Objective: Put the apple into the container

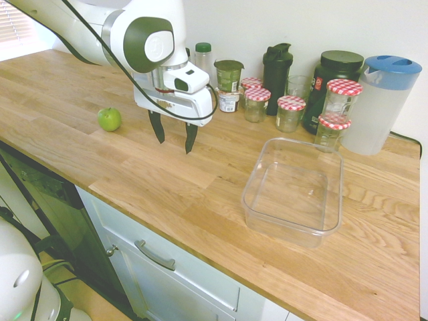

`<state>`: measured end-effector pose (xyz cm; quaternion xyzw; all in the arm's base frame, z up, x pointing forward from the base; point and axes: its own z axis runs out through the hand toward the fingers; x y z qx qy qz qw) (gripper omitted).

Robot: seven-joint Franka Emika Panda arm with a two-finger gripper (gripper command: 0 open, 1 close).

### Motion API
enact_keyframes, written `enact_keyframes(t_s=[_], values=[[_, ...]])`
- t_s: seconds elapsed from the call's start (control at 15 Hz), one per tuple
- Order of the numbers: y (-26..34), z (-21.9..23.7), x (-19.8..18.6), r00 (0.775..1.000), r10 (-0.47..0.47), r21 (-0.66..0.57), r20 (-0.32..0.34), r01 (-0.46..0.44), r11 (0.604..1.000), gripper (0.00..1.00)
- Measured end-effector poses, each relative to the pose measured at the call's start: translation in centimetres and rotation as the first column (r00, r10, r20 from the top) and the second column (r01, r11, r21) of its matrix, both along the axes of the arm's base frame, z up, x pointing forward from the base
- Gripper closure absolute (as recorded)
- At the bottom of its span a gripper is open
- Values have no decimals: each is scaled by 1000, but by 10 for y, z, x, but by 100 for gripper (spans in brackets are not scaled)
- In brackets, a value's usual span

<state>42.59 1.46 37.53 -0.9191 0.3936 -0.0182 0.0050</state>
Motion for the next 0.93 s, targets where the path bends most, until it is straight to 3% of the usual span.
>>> enact_keyframes(t_s=[0.2,0.47,0.67,0.93], values=[[5,6,4,1000,15,-1,13,-15,1000,0],[73,63,29,987,134,-1,91,-134,991,0],[145,68,34,961,264,4,86,-266,964,0],[229,50,37,909,414,17,50,-415,910,0]])
